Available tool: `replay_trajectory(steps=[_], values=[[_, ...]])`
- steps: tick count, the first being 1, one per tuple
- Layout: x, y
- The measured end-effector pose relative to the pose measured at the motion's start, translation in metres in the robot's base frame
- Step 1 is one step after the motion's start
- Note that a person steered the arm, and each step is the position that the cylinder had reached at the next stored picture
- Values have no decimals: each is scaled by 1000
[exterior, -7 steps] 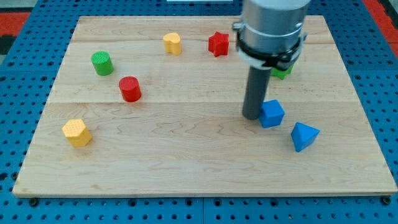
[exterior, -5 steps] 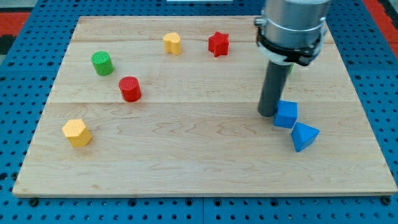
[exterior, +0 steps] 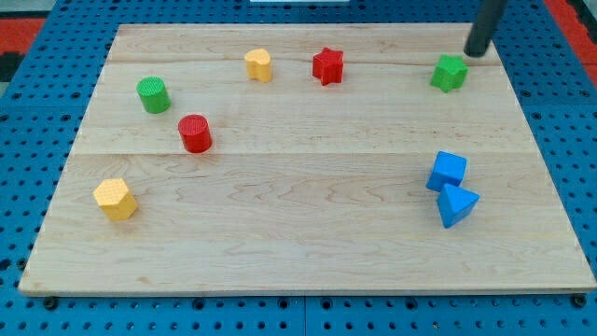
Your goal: Move the green star closer towards the blue cube
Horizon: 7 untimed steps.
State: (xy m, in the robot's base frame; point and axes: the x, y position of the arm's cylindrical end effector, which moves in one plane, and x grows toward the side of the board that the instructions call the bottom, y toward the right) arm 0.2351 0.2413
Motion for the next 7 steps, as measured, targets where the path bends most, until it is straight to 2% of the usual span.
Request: replay_trajectory(steps=[1,2,3,4,5,6,7], values=[[39,-42],[107,-50],[89,-40],[68,5],[117,-10],[147,-51],[139,-38]])
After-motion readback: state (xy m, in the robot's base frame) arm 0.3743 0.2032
